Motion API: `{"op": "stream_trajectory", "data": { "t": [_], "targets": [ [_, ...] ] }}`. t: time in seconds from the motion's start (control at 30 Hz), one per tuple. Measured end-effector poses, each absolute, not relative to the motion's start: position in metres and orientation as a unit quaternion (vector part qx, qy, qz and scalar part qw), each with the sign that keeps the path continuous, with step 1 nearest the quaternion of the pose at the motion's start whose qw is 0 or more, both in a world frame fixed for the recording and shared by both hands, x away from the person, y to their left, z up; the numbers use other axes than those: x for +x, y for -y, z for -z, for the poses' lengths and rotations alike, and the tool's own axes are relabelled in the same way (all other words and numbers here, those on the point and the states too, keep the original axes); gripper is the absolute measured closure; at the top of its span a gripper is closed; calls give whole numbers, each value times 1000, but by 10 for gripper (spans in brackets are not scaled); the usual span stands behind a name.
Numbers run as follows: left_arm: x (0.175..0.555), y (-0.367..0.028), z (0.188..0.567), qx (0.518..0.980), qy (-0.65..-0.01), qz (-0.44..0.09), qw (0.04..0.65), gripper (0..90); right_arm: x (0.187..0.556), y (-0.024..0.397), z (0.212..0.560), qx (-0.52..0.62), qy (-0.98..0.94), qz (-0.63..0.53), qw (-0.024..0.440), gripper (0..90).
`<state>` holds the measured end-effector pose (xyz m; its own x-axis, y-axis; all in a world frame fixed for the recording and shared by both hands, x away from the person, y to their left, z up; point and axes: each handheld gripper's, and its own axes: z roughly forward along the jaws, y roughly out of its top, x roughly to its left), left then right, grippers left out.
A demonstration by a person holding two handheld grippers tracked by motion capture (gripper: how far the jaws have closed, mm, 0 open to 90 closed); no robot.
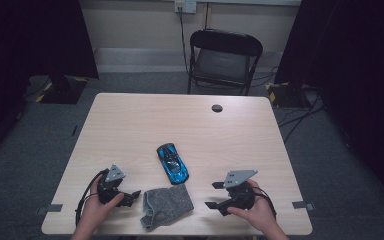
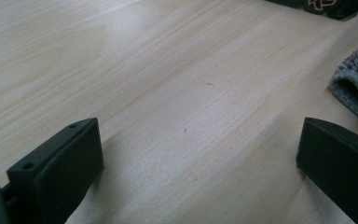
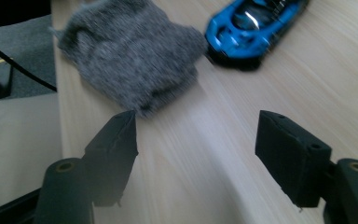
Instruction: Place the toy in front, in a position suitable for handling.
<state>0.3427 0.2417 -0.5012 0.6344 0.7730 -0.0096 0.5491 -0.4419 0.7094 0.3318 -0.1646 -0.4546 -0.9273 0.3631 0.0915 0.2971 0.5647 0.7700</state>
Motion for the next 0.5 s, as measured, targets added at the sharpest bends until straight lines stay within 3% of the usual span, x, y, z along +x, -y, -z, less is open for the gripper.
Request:
{"op": "stream_trajectory", "data": {
  "t": [0.5],
  "targets": [
    [343, -242, 501, 834, -396, -160, 349, 0, 336, 87, 442, 117, -892, -437, -2, 295]
  ]
}}
